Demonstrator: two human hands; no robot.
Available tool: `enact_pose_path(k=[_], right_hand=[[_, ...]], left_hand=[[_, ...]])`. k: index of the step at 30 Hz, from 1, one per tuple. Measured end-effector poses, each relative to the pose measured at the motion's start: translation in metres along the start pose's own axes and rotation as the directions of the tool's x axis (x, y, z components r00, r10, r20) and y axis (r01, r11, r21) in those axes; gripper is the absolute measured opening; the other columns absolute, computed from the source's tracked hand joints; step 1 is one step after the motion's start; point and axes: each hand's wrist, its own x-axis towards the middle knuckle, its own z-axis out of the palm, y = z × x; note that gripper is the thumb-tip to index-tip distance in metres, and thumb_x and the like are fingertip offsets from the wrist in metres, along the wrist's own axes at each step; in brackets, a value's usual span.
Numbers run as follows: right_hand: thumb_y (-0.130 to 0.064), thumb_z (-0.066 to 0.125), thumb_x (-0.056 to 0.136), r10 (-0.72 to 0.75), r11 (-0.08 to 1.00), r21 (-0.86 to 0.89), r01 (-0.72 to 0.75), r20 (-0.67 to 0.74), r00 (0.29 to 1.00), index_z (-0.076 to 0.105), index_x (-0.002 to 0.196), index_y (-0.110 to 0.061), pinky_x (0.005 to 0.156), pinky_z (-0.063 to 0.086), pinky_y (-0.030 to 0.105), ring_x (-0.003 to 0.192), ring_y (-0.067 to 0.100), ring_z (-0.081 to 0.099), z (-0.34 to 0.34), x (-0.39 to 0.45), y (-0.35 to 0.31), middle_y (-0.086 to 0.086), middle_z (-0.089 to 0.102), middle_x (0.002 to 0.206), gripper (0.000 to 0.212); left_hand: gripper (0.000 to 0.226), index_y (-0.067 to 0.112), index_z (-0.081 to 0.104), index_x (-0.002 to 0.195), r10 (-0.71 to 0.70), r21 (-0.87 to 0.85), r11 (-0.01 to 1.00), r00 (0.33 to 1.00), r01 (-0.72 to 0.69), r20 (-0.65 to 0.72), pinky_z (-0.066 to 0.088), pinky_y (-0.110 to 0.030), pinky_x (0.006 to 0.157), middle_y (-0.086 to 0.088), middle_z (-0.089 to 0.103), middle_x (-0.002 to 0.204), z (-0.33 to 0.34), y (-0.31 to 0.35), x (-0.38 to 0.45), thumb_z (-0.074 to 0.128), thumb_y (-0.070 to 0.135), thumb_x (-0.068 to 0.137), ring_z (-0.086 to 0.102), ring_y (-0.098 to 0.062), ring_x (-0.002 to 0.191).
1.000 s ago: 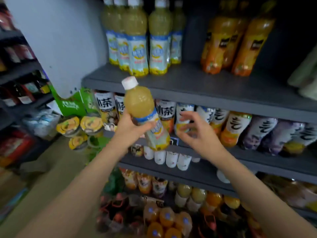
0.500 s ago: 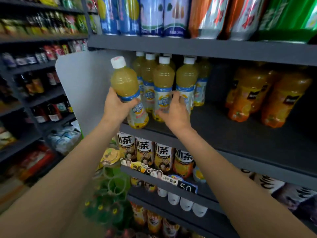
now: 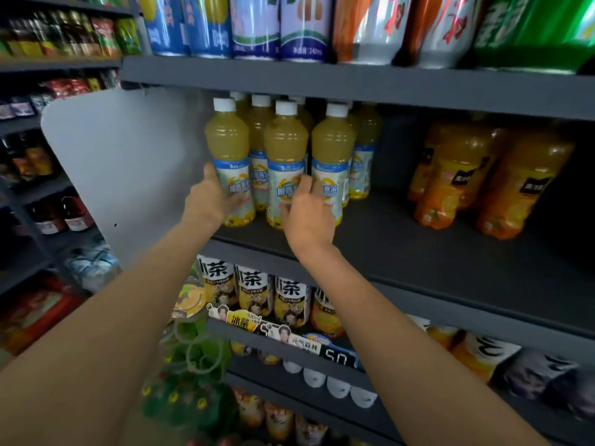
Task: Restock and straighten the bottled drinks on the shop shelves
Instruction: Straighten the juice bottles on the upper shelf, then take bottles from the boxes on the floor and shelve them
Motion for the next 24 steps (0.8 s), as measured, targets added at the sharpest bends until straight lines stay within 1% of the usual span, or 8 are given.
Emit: enact_pose_path(k=[3, 6, 8, 11, 14, 17, 21, 24], right_hand=[[-0.020, 0.055, 0.091, -0.050, 0.996, 0.083, 0.044, 0.064, 0.997, 0.032, 0.134, -0.011, 0.076, 0.047, 0.040, 0.107, 0.032, 0.056, -0.014, -0.024, 0.012, 0.010, 0.041, 0.132, 0.049], [-0.017, 0.053, 0.090, -0.094, 0.987, 0.130, 0.092, 0.009, 0.996, 0.035, 0.133, -0.010, 0.077, 0.046, 0.039, 0.104, 0.033, 0.056, -0.039, -0.063, 0.038, 0.012, 0.045, 0.127, 0.047], [-0.013, 0.053, 0.089, -0.099, 0.985, 0.139, 0.101, -0.021, 0.995, 0.039, 0.130, -0.007, 0.076, 0.047, 0.040, 0.097, 0.032, 0.057, -0.050, -0.098, 0.061, 0.013, 0.048, 0.123, 0.044], [-0.009, 0.052, 0.089, -0.106, 0.982, 0.160, 0.105, -0.002, 0.994, 0.043, 0.126, -0.005, 0.066, 0.049, 0.044, 0.078, 0.028, 0.058, -0.053, -0.153, 0.100, 0.013, 0.052, 0.115, 0.038], [-0.006, 0.049, 0.089, -0.097, 0.990, 0.115, 0.082, 0.132, 0.986, 0.042, 0.126, -0.005, 0.058, 0.047, 0.044, 0.065, 0.025, 0.053, -0.046, -0.203, 0.137, 0.013, 0.052, 0.113, 0.038], [-0.009, 0.052, 0.090, 0.014, 0.999, 0.045, -0.029, 0.316, 0.949, 0.037, 0.130, -0.006, 0.065, 0.050, 0.044, 0.073, 0.029, 0.057, -0.038, -0.252, 0.182, 0.014, 0.051, 0.116, 0.043], [-0.014, 0.054, 0.090, 0.242, 0.969, -0.100, -0.226, 0.572, 0.784, 0.033, 0.134, -0.008, 0.085, 0.047, 0.044, 0.104, 0.034, 0.053, -0.034, -0.319, 0.255, 0.016, 0.047, 0.123, 0.049], [-0.015, 0.054, 0.089, 0.397, 0.908, -0.185, -0.375, 0.662, 0.635, 0.037, 0.131, -0.004, 0.083, 0.039, 0.034, 0.115, 0.036, 0.048, -0.035, -0.366, 0.310, 0.017, 0.049, 0.121, 0.046]], left_hand=[[0.060, 0.001, 0.032, 0.133, -0.003, 0.014, 1.000, 0.999, 0.004, -0.034, 0.038, -0.046, 0.091, -0.025, 0.046, 0.128, 0.010, -0.008, -0.034, 0.064, 0.011, 0.083, 0.046, -0.043, 0.116], [0.044, -0.004, 0.041, 0.124, 0.178, -0.059, 0.978, 0.951, -0.199, -0.253, 0.037, -0.040, 0.088, -0.024, 0.045, 0.122, 0.021, -0.012, -0.084, 0.055, 0.004, 0.083, 0.048, -0.038, 0.109], [0.035, -0.003, 0.046, 0.117, 0.292, -0.139, 0.931, 0.918, -0.337, -0.267, 0.039, -0.032, 0.085, -0.022, 0.050, 0.114, 0.036, -0.011, -0.126, 0.049, 0.002, 0.082, 0.052, -0.030, 0.100], [0.026, 0.001, 0.052, 0.112, 0.404, -0.193, 0.887, 0.908, -0.419, -0.112, 0.041, -0.026, 0.076, -0.013, 0.059, 0.103, 0.069, -0.017, -0.194, 0.046, 0.005, 0.087, 0.056, -0.020, 0.090], [0.024, 0.004, 0.052, 0.114, 0.398, -0.252, 0.901, 0.905, -0.354, 0.151, 0.040, -0.022, 0.069, 0.000, 0.057, 0.095, 0.107, -0.034, -0.257, 0.048, 0.005, 0.090, 0.055, -0.015, 0.081], [0.026, 0.006, 0.051, 0.112, 0.385, -0.274, 0.918, 0.811, -0.287, 0.439, 0.044, -0.027, 0.069, 0.004, 0.055, 0.091, 0.152, -0.062, -0.311, 0.052, 0.001, 0.087, 0.058, -0.018, 0.078], [0.033, 0.009, 0.049, 0.116, 0.259, -0.188, 0.966, 0.636, -0.179, 0.727, 0.046, -0.029, 0.079, 0.004, 0.055, 0.092, 0.201, -0.080, -0.369, 0.055, 0.002, 0.085, 0.058, -0.017, 0.086], [0.029, 0.013, 0.049, 0.116, 0.175, -0.101, 0.981, 0.521, -0.168, 0.835, 0.048, -0.036, 0.085, 0.003, 0.060, 0.096, 0.231, -0.077, -0.405, 0.054, 0.009, 0.087, 0.060, -0.019, 0.093]])
